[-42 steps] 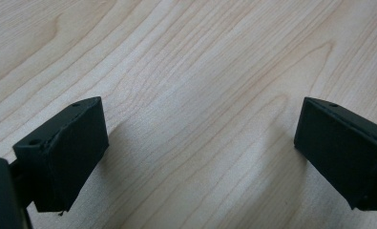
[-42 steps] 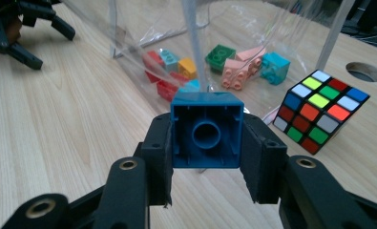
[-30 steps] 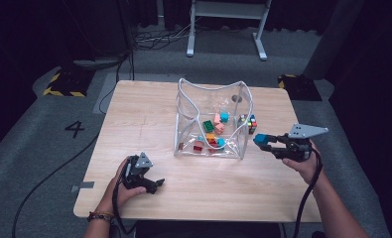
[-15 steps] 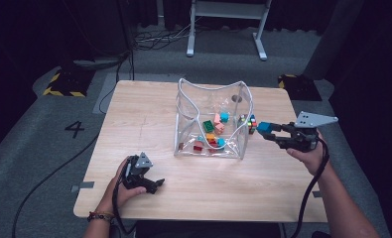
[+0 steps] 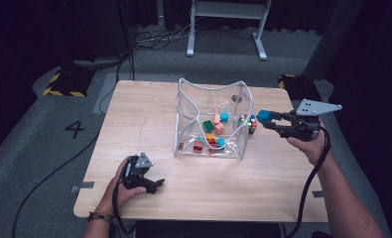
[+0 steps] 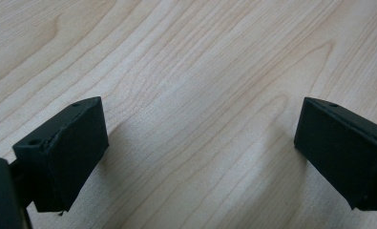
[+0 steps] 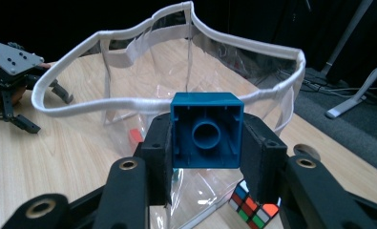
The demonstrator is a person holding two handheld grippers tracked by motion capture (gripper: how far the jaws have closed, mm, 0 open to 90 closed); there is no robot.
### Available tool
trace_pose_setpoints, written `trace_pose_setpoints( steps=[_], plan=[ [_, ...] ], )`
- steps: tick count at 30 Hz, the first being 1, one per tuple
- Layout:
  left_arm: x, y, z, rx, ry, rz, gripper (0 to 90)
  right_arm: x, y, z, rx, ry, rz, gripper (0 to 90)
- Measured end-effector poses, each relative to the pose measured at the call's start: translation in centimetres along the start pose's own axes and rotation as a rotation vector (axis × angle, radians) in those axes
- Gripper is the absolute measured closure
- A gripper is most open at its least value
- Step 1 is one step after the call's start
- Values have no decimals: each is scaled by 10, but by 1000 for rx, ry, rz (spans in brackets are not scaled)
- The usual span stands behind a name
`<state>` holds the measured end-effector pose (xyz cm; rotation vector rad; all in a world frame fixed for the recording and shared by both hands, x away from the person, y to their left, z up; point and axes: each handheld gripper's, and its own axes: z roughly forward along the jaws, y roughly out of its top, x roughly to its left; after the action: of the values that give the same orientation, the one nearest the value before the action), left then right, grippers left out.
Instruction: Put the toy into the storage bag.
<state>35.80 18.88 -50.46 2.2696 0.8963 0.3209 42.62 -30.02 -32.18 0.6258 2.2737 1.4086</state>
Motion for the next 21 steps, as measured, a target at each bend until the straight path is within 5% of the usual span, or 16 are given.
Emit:
trace_pose_setpoints(
  steps=[21],
  plan=[
    [0, 0, 0, 0, 0, 0, 43, -2, 36, 22, -11, 1, -39, 595]
  ],
)
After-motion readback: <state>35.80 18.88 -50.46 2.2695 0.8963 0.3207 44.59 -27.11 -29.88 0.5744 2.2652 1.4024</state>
